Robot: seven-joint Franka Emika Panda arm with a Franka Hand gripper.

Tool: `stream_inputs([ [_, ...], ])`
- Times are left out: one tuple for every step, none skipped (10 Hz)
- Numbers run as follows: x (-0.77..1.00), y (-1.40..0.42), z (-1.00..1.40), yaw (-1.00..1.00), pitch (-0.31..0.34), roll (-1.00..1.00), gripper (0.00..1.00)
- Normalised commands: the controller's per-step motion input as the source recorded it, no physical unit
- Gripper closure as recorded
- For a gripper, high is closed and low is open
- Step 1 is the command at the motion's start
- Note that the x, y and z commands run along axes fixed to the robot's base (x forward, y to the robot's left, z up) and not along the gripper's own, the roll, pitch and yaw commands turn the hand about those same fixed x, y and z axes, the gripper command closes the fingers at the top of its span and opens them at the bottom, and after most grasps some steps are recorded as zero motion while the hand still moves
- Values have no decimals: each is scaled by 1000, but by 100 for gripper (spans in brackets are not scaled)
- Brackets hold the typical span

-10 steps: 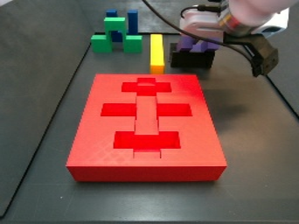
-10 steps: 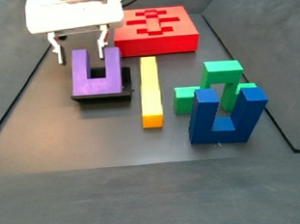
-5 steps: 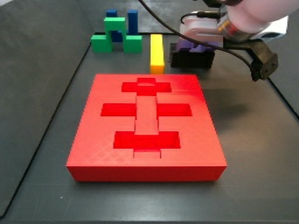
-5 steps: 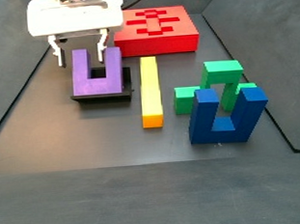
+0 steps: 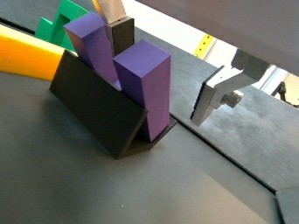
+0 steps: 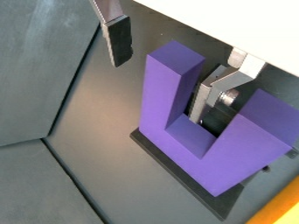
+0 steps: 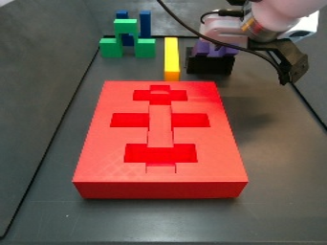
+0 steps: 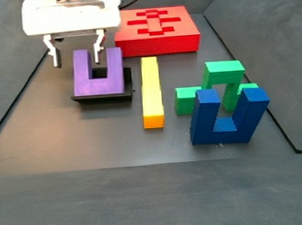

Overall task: Pick up the purple object. Move up. Place the purple object on the fixture. Regrasp the purple object. Move to above the board. Insert the purple object.
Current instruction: Regrasp the purple object.

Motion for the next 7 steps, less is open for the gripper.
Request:
stream_inputs([
  [0, 0, -29, 0, 0, 74, 0],
  [0, 0, 0, 0, 0, 26, 0],
  [0, 0, 0, 0, 0, 54, 0],
  [0, 0, 0, 0, 0, 0, 0],
  [0, 0, 0, 0, 0, 0, 100],
  [0, 0, 0, 0, 0, 0, 100],
  [0, 0, 0, 0, 0, 0, 100],
])
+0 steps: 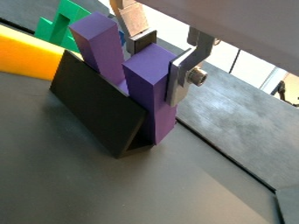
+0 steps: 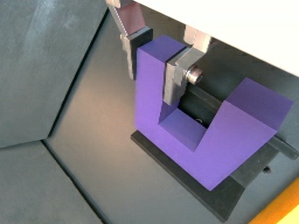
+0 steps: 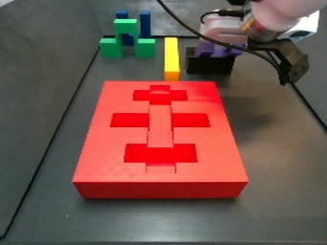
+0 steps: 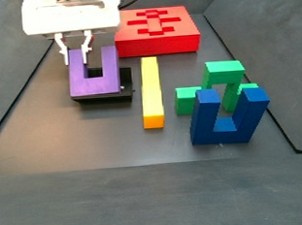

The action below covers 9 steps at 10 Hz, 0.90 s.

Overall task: Pick up the purple object. Move up. Place the purple object on the fixture. Regrasp the purple object. Move to above the board. Insert the purple object.
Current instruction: Regrasp the purple object.

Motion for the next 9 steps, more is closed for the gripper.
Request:
stream_inputs([
  [0, 0, 0, 0, 0, 0, 100],
  [0, 0, 0, 0, 0, 0, 100],
  [0, 0, 0, 0, 0, 0, 100],
  [0, 0, 0, 0, 0, 0, 100],
  [0, 0, 0, 0, 0, 0, 100],
  [0, 0, 0, 0, 0, 0, 100],
  [0, 0, 0, 0, 0, 0, 100],
  [0, 0, 0, 0, 0, 0, 100],
  [0, 0, 0, 0, 0, 0, 100],
])
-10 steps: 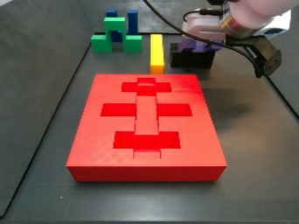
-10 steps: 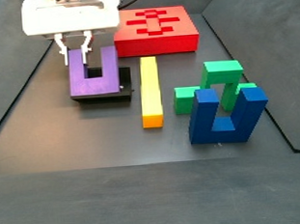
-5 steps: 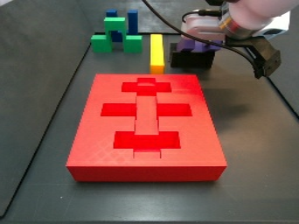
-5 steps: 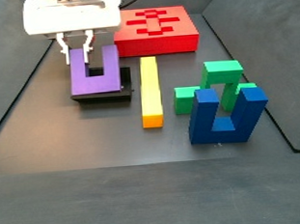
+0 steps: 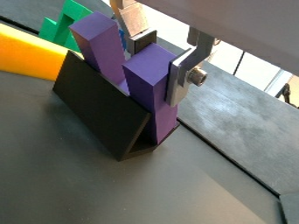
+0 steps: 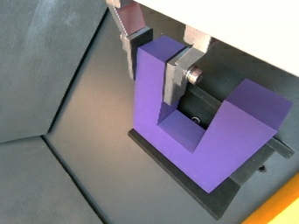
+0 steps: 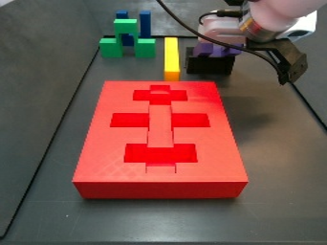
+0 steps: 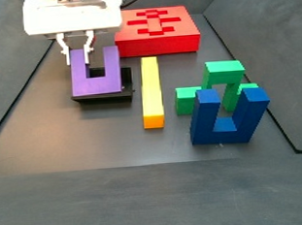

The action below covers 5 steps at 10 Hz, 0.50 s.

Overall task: Pick up the purple object. Move up. Place the purple object on the fixture. Regrasp the purple object. Move to above the board. Insert the purple object.
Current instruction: Regrasp the purple object, then move to above the board.

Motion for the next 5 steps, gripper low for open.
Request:
stream_inputs([
  [0, 0, 0, 0, 0, 0, 100],
  [0, 0, 0, 0, 0, 0, 100],
  [0, 0, 0, 0, 0, 0, 100],
  [0, 0, 0, 0, 0, 0, 100],
  [0, 0, 1400, 0, 0, 0, 100],
])
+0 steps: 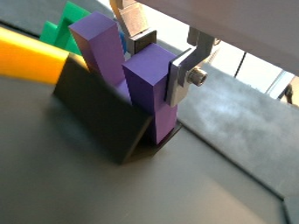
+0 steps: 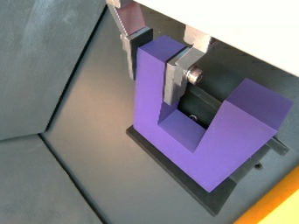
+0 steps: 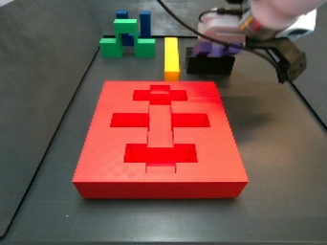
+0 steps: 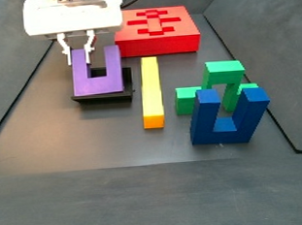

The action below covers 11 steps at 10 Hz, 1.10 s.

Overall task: Pick up the purple object. Move up. Place the purple object on the fixture. Regrasp the purple object. Move to above the board. Insert the purple object.
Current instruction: Move to above the board.

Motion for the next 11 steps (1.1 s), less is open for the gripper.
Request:
stream_inputs([
  [-1, -21, 1400, -22, -30, -12, 100],
  [-21, -31, 1400, -23, -54, -44, 100],
  [-25, -12, 1400, -21, -58, -20, 100],
  [-21, -24, 1400, -34, -4, -13, 100],
  [-12, -33, 1400, -42, 24, -10, 100],
  [0, -26, 1400, -30, 41, -14, 100],
  [9, -19, 935, -29, 58, -7, 100],
  [43, -21, 310, -13, 103, -5, 100],
  [-1280, -1400, 278, -51, 68, -1000, 100],
  [-1288, -1400, 263, -45, 64, -1000, 100],
  [-1400, -1379, 274, -30, 11, -1000, 100],
])
